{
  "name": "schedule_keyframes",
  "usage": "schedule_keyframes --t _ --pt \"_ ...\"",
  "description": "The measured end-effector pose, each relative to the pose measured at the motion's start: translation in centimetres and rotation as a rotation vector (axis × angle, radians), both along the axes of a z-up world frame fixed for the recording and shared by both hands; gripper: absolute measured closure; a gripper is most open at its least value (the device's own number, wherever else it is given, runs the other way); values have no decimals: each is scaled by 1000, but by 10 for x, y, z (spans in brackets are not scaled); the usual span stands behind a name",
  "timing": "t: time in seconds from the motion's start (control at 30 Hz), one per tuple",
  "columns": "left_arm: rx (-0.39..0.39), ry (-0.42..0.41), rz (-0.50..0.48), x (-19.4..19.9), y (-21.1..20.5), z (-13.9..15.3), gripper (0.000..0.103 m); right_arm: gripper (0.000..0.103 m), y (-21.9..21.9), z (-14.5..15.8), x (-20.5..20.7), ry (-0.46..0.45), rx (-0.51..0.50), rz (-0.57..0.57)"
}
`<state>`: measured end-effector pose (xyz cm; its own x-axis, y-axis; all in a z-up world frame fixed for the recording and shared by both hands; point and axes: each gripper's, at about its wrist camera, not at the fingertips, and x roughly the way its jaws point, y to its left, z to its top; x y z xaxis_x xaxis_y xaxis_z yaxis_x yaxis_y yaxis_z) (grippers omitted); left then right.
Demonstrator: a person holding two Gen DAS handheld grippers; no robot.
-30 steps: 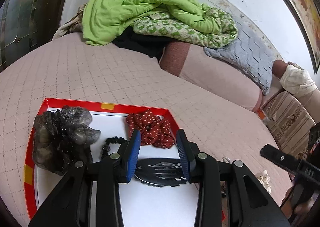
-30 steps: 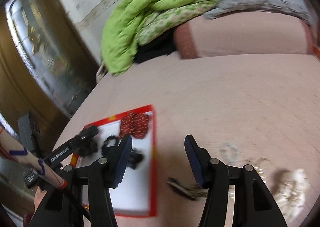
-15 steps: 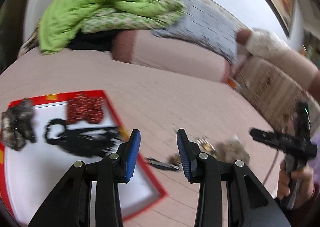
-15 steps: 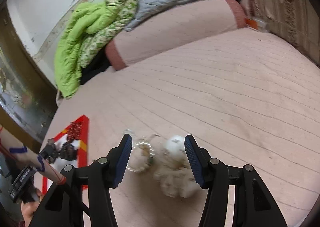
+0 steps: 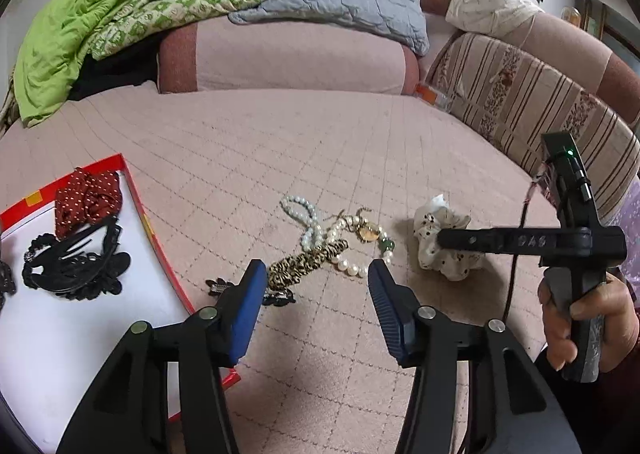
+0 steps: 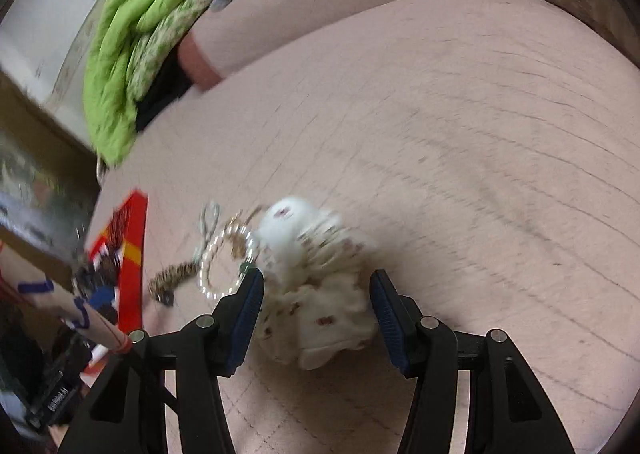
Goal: Organize jewelry
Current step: 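Grasp the white floral scrunchie with the right gripper, then grasp the beaded bracelet with left gripper while right gripper holds white scrunchie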
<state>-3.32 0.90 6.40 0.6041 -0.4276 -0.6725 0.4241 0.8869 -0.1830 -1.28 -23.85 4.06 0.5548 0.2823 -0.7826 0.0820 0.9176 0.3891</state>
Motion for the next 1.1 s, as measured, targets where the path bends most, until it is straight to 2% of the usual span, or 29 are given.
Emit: schedule_keyframes --t 0.03,0.07,0.1,0.13,0.2,0.33,0.47,0.5,0.63,0.7,0.9,1.1 --pt "8 4 -8 0 -3 -1 51 43 6 -2 2 6 -30 21" --pt "19 7 -19 1 -7 -3 51 50 11 -4 3 8 -55 35" --pt "34 7 -28 3 -12 -5 51 74 13 -5 3 4 -79 41" --pt "41 9 -33 5 -15 -7 51 81 17 -5 3 0 -118 52" --pt "46 14 -32 12 -21 -9 51 87 14 -2 1 -24 -125 46" --pt "46 53 13 29 -24 -18 51 87 -2 19 -9 -123 -93 -10" --pt "58 81 27 38 -29 -28 52 87 -13 20 -10 -124 -41 -29" --pt "63 79 26 39 -30 -29 56 87 -13 19 -10 -122 -35 -33" --pt "64 63 23 36 -32 -29 87 87 -12 23 -8 -131 -18 -20" --pt "64 41 19 31 -32 -25 94 87 -5 26 -7 -142 -11 -11" --pt "0 -69 -11 2 -21 9 94 87 18 41 -8 -219 -11 35" --pt "-54 -114 6 -19 -6 34 94 87 43 55 -14 -309 -45 89"
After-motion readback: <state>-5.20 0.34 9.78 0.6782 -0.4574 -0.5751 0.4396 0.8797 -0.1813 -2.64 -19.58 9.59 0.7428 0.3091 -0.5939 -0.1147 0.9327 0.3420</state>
